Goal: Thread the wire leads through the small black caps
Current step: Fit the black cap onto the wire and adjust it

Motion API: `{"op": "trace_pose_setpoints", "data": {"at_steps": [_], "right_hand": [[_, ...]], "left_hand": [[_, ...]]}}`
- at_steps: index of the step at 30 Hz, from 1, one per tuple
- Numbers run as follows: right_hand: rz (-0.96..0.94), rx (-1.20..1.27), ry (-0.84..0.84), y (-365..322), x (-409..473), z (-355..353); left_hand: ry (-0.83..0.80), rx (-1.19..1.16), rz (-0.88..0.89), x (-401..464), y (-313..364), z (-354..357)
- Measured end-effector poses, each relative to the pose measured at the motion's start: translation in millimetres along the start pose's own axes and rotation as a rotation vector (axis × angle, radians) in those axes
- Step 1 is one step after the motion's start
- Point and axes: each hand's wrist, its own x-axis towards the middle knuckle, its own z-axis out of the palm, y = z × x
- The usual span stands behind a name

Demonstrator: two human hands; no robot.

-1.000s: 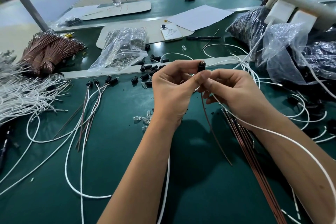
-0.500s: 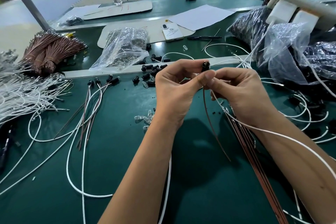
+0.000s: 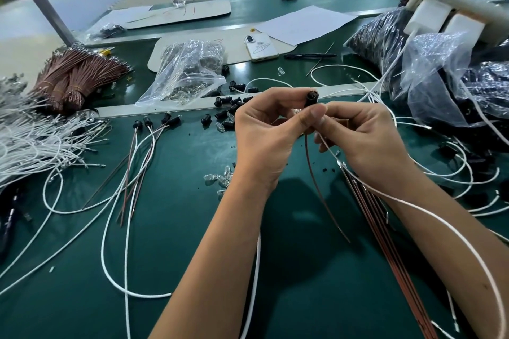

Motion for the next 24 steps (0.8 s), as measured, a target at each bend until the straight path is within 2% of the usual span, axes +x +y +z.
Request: {"op": "trace_pose_setpoints", "data": {"at_steps": [11,18,24], "right_hand": [[-0.059,-0.116,-0.071,1,0,-1],[0.147,0.14,-0.124,0,-3,8],[0.212,0.225,-0.121,-1,-4,9]], "left_hand": [[0.027,0.022,-0.068,-1,2,1],[0.053,0.011,-0.199,-3,3,0],[0.109,-0.002,-0.357,-2,1,2]]}}
